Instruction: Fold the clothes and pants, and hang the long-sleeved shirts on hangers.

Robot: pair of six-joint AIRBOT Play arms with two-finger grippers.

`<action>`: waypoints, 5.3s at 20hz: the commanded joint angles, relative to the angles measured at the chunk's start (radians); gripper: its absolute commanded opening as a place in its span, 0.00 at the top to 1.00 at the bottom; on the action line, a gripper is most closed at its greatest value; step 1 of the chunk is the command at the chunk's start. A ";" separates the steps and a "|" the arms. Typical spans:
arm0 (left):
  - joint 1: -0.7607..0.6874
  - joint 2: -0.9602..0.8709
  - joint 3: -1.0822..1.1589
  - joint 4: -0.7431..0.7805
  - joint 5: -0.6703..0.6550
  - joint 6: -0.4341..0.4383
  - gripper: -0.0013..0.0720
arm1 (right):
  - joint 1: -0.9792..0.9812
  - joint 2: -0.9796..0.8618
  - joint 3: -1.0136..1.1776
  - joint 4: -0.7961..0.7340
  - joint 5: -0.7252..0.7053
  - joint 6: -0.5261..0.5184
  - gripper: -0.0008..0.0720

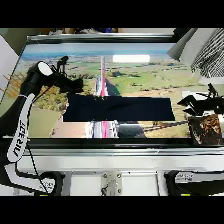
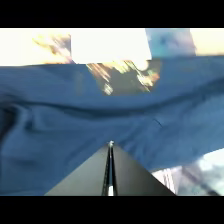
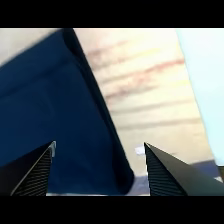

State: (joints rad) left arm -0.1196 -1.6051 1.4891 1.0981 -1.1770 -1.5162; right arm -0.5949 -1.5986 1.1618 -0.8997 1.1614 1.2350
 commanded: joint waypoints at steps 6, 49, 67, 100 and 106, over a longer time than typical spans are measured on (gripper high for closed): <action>-0.157 0.011 -0.064 0.000 0.056 0.005 0.96 | 0.061 -0.174 0.001 0.108 0.069 -0.148 0.19; -0.314 -0.470 0.563 0.008 -0.032 -0.016 0.97 | 0.758 0.084 0.712 -0.158 0.356 0.287 0.98; 0.210 -0.114 0.563 0.008 -0.203 -0.006 0.97 | 1.293 -0.404 0.712 0.142 -0.447 0.314 0.15; -0.099 0.319 -0.253 0.006 0.156 0.027 0.96 | 0.884 -0.229 0.062 0.531 -0.343 -0.124 0.67; -0.099 0.319 -0.253 0.007 0.145 0.027 0.97 | 0.721 -0.067 0.125 0.318 -0.338 -0.150 0.98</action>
State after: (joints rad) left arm -0.2180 -1.2861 1.2358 1.1030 -1.0267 -1.4902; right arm 0.2131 -1.7496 1.2537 -0.4355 0.8352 1.0706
